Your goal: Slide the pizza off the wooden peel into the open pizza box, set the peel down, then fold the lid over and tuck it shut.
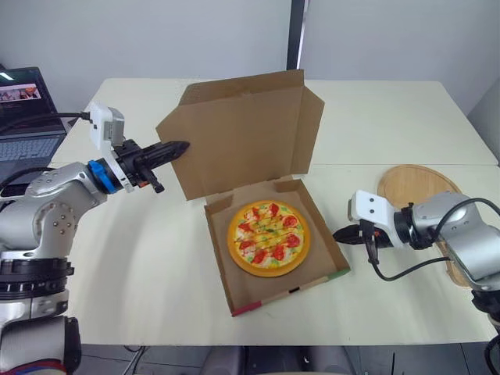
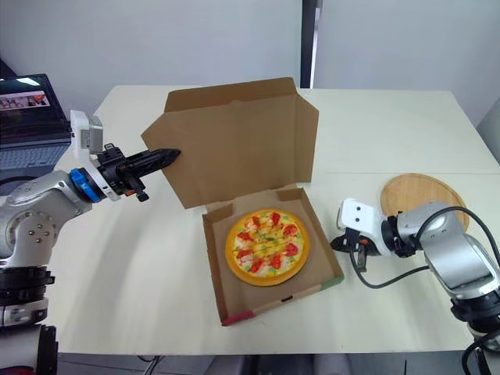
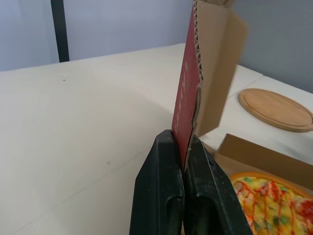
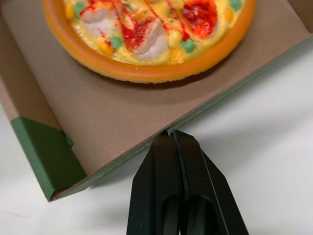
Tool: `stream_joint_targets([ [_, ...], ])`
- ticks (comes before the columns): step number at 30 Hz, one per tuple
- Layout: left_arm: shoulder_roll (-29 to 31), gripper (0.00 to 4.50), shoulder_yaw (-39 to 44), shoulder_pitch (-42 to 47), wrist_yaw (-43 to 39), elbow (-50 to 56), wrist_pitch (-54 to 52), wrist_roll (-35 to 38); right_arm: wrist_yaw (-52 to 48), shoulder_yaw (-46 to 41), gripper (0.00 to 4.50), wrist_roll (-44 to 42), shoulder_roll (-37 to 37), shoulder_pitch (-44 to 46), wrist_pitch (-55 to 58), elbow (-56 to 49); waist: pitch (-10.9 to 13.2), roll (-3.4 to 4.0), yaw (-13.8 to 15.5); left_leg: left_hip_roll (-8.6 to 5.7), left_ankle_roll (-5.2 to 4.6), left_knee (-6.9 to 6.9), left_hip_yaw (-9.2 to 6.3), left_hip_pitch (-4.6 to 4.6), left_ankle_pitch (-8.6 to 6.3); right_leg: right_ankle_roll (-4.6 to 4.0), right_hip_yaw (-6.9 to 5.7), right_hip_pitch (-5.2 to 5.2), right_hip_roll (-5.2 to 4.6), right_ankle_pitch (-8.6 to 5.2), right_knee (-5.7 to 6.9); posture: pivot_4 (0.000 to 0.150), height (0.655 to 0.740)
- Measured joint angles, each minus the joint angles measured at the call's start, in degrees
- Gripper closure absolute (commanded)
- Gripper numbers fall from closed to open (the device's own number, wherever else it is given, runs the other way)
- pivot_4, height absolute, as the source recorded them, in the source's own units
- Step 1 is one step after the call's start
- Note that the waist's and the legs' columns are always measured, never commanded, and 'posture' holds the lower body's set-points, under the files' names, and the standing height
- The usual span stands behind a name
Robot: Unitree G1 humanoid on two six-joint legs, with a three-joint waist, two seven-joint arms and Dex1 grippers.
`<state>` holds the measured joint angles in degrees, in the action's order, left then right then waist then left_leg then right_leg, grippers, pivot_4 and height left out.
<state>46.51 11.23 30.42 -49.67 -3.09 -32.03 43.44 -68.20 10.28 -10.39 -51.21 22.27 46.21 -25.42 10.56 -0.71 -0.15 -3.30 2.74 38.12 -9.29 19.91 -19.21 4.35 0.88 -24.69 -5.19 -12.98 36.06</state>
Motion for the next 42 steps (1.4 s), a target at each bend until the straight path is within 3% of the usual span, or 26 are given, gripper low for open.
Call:
stream_joint_targets([
  [14, -5.59, 4.5, -0.8, 3.66, -1.49, -3.18, 4.85, -8.3, 11.02, -2.81, 4.48, -6.74, 2.94, -7.67, 5.31, -9.61, -0.01, -0.02, 0.03, 0.0, 0.0, 0.22, 0.03, 0.0, 0.0, 0.0, 0.0, 0.04, 0.0, 0.15, 0.05, 0.15, 0.74],
  [17, -5.81, 4.5, -0.81, 3.7, -2.23, -3.36, 5.27, -9.0, 12.87, -6.14, 3.9, -7.55, 4.31, -8.11, 3.11, -8.48, -0.01, -0.02, 0.02, -0.01, -0.01, 0.34, 0.05, 0.01, 0.0, 0.05, 0.02, 0.07, 0.01, 0.23, 0.04, 0.15, 0.74],
  [25, -6.69, 4.5, -0.94, 4.44, -2.68, -4.3, 6.49, -11.29, 25.54, -16.07, 1.0, -9.15, 15.48, 2.39, 0.36, 2.27, -0.01, -0.02, -0.07, -0.01, -0.01, 0.66, 0.01, -0.02, 0.0, 0.03, 0.02, 0.25, 0.07, 0.43, 0.06, 0.15, 0.74],
  [38, -7.77, 4.5, -0.91, 5.21, -3.45, -4.84, 7.48, -13.38, 39.67, -14.88, 1.0, -8.69, 28.2, 15.2, -0.39, 11.34, -0.02, 0.0, -0.19, -0.05, -0.01, 0.65, -0.04, 0.03, 0.0, -0.02, 0.02, 0.15, 0.06, 0.46, 0.11, 0.15, 0.74],
  [42, -8.07, 4.5, -0.91, 5.26, -3.39, -5.55, 7.61, -13.49, 40.86, -14.47, 2.27, -8.61, 28.61, 15.33, -0.86, 12.65, -0.02, 0.0, -0.26, -0.06, -0.01, 0.65, -0.02, 0.04, 0.0, -0.02, 0.03, 0.12, 0.06, 0.46, 0.12, 0.15, 0.74],
])
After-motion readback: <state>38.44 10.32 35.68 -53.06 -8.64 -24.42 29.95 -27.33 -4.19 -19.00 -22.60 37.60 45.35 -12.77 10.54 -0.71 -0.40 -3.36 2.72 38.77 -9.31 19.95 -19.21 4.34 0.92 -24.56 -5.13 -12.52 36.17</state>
